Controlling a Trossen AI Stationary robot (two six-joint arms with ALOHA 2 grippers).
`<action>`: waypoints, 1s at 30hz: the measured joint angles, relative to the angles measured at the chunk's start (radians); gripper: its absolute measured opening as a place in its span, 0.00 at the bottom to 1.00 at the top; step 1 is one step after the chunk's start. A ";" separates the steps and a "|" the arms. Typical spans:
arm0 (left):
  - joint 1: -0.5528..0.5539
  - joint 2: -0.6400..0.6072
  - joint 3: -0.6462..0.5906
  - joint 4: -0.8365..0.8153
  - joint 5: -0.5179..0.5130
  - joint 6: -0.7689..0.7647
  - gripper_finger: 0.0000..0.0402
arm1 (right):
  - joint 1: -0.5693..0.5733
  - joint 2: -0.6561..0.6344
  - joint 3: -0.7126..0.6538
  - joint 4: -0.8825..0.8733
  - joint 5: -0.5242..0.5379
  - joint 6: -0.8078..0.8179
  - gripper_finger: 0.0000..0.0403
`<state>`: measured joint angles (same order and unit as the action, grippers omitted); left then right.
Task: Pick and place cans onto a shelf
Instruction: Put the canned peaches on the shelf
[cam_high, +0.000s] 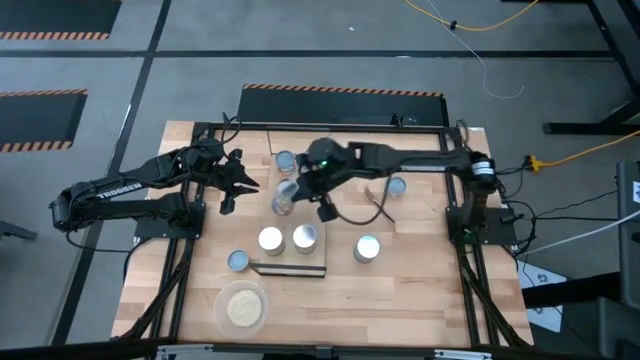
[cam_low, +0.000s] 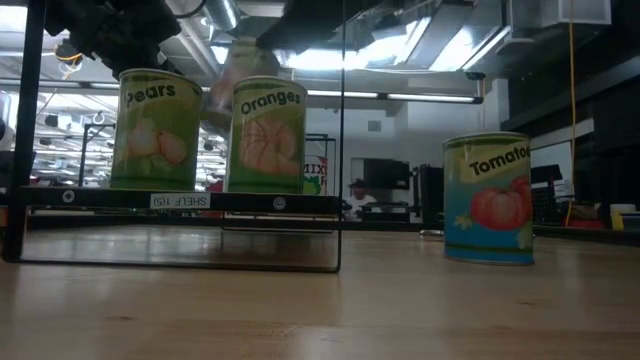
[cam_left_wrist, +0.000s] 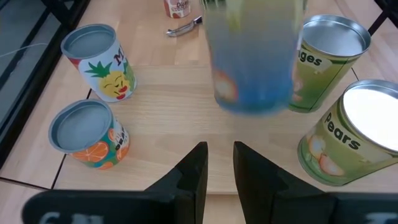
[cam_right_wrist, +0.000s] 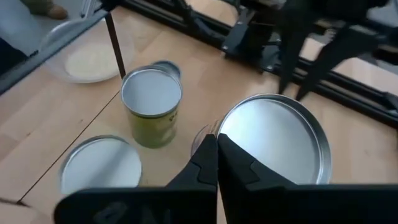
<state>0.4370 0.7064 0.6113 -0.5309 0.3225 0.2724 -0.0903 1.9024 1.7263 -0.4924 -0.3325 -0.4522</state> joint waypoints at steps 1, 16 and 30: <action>0.000 0.000 0.000 0.000 0.000 0.000 0.17 | 0.002 0.020 0.012 0.002 -0.001 -0.001 0.00; 0.000 0.000 0.000 0.000 0.000 -0.002 0.17 | 0.009 0.136 0.028 0.003 -0.002 -0.002 0.00; 0.000 0.000 0.000 0.000 0.000 -0.002 0.17 | 0.010 0.160 0.004 0.023 -0.002 0.001 0.00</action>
<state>0.4370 0.7067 0.6113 -0.5308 0.3225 0.2709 -0.0803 2.0621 1.7299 -0.4698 -0.3347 -0.4513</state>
